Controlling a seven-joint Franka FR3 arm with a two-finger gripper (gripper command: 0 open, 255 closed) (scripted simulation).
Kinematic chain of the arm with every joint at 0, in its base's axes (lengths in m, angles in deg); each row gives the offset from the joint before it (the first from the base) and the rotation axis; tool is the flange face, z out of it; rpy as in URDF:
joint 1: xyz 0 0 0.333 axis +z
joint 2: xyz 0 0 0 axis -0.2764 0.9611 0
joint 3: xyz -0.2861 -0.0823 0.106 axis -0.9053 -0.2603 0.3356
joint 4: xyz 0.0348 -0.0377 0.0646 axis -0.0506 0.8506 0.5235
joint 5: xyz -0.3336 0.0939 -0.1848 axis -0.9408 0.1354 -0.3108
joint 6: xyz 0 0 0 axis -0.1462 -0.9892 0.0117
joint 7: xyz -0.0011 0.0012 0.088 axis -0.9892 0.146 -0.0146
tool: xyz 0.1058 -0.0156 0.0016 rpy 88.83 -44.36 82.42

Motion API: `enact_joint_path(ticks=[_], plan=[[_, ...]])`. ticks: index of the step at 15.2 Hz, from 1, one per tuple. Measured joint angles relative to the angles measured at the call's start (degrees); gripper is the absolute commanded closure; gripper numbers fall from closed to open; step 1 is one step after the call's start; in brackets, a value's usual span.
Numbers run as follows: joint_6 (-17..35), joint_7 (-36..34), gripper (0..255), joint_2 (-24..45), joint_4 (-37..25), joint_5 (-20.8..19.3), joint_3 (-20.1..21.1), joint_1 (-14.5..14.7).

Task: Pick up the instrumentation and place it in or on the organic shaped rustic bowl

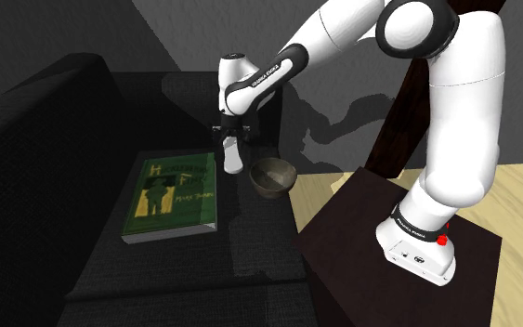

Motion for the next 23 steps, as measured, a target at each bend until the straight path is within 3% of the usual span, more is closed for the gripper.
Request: enact_joint_path(ticks=[19,23], plan=[[-11.59,1.12,255,-7.80,-3.98,2.35,1.26,-0.95],[-9.20,1.78,255,-14.50,4.94,4.20,1.92,-1.70]])
